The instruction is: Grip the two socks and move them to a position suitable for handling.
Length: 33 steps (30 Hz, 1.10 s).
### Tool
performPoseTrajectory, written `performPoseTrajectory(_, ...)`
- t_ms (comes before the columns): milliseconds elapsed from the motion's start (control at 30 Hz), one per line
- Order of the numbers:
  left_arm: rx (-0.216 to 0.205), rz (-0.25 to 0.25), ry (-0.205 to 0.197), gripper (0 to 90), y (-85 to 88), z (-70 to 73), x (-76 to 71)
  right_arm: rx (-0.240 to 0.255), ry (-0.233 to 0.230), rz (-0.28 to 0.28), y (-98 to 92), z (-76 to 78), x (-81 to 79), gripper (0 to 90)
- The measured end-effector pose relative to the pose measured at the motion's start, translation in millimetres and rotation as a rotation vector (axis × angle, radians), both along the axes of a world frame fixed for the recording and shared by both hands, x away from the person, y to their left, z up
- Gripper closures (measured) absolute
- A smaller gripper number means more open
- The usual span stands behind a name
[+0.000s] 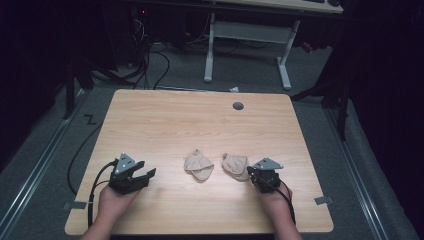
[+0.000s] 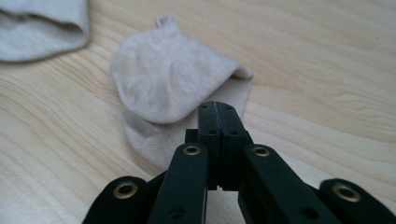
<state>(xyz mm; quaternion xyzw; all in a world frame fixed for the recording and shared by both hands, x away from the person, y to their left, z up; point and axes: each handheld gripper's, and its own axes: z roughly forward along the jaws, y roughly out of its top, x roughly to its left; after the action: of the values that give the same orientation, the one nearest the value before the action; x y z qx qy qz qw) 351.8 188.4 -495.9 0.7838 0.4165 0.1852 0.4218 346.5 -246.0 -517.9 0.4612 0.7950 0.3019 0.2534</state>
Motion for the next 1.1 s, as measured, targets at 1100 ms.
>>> performPoseTrajectory(1100, 0.008, -0.022, -0.002, 45.7, -7.3, 0.2, -2.1, 0.058, 0.016, 0.266, 67.5, 4.4, -72.2, 80.1)
